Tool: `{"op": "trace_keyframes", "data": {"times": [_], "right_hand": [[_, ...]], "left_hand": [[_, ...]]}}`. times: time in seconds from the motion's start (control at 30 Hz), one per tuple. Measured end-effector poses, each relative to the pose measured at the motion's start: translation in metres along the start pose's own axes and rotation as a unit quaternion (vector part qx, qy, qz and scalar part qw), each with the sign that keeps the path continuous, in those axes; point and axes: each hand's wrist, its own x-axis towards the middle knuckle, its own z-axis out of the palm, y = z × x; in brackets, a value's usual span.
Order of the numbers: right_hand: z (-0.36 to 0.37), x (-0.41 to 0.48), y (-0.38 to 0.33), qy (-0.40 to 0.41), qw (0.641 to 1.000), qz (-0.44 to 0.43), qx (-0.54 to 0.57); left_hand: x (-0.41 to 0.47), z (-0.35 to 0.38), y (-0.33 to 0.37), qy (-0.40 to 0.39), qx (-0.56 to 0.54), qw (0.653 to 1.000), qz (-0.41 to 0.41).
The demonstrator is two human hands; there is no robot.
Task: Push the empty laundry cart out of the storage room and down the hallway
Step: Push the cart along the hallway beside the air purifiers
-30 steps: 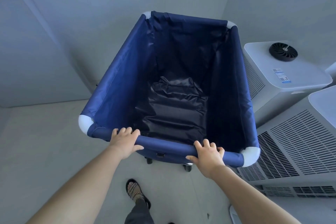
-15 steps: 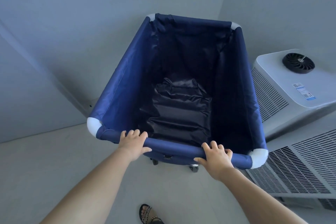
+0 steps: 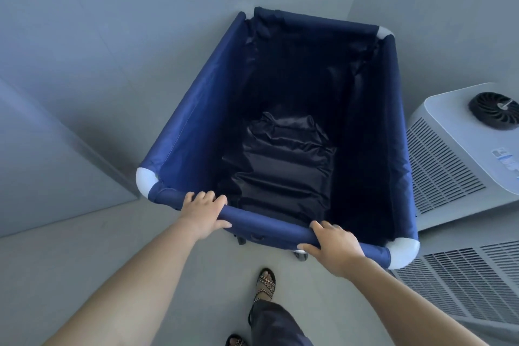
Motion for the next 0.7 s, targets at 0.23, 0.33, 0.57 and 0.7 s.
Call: {"op": "trace_keyframes", "data": {"times": [0.23, 0.33, 0.57, 0.7], "right_hand": [[-0.010, 0.008, 0.010, -0.014, 0.997, -0.074, 0.036], [-0.011, 0.009, 0.011, -0.016, 0.996, -0.077, 0.040], [-0.008, 0.006, 0.010, 0.009, 0.997, -0.058, 0.050], [-0.004, 0.002, -0.002, 0.036, 0.998, -0.006, 0.044]], "left_hand": [[0.014, -0.004, -0.014, -0.045, 0.002, 0.998, 0.052], [0.022, -0.008, -0.023, -0.071, -0.002, 0.992, 0.104], [0.011, 0.011, -0.024, 0.151, 0.050, 0.974, 0.159], [0.014, 0.012, -0.028, 0.172, 0.029, 0.964, 0.198]]}}
